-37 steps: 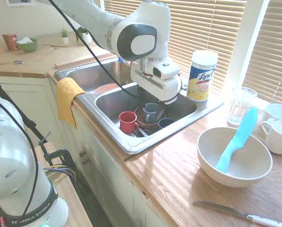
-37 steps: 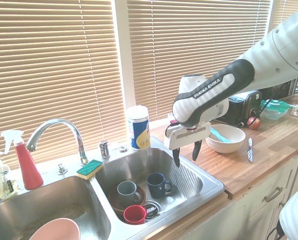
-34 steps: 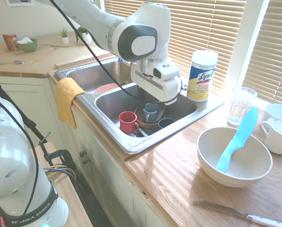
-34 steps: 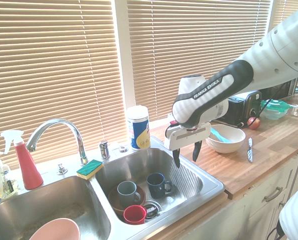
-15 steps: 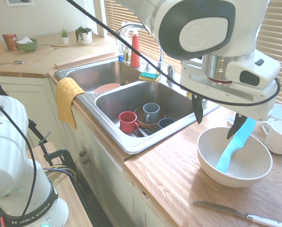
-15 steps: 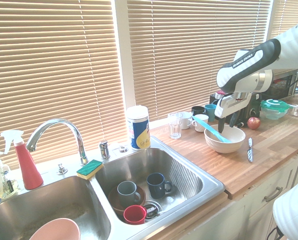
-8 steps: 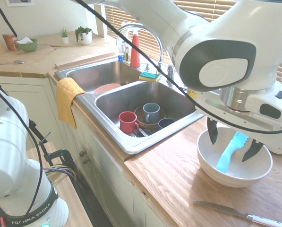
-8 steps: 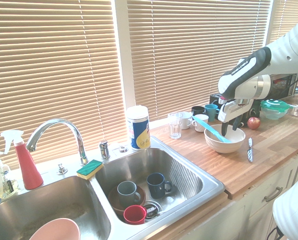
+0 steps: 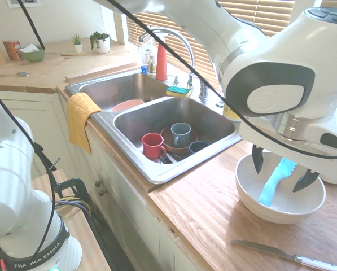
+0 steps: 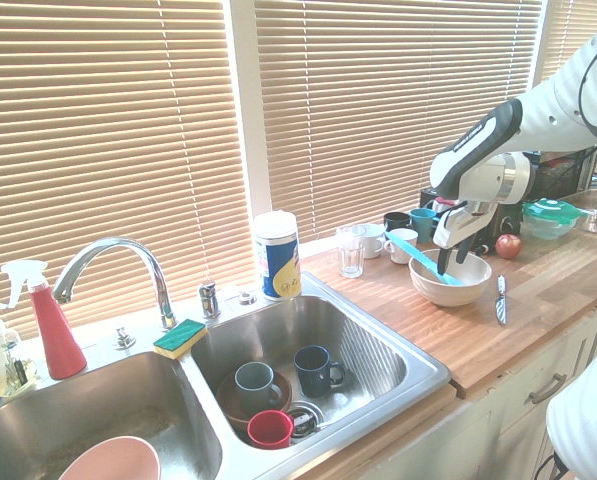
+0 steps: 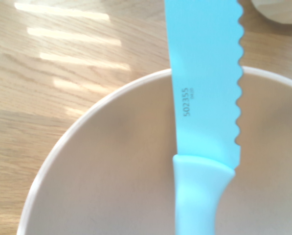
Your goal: Put the knife into the sink
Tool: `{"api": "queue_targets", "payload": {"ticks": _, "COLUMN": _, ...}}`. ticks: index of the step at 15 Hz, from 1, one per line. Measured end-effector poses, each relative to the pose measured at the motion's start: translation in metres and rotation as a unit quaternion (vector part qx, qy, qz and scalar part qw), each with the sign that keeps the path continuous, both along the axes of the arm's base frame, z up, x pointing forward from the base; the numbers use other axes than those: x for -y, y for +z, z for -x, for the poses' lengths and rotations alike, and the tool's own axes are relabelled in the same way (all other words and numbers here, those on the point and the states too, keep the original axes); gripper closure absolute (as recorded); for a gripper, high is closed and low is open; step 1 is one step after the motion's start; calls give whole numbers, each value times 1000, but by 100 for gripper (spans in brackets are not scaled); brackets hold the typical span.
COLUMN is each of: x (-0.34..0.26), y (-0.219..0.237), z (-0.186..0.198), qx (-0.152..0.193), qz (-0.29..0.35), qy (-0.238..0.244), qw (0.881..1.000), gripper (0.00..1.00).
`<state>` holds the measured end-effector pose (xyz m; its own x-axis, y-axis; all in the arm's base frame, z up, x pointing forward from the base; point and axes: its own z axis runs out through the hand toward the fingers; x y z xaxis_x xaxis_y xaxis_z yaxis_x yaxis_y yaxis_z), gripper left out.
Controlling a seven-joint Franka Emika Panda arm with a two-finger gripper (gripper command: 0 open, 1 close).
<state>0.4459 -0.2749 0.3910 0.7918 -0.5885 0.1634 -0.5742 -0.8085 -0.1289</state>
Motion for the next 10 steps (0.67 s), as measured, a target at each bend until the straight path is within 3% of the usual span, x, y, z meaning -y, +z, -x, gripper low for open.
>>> {"api": "queue_targets", "payload": {"ticks": 6, "x": -4, "y": -14, "z": -11, "qx": 19, "qz": -7, "qy": -3, "qw": 1000, "gripper": 0}}
{"api": "queue_targets", "payload": {"ticks": 7, "x": -7, "y": -18, "z": -14, "qx": 19, "qz": -11, "qy": -4, "qw": 1000, "gripper": 100}}
{"api": "queue_targets", "payload": {"ticks": 10, "x": -11, "y": -30, "z": -19, "qx": 18, "qz": -14, "qy": -6, "qw": 1000, "gripper": 100}}
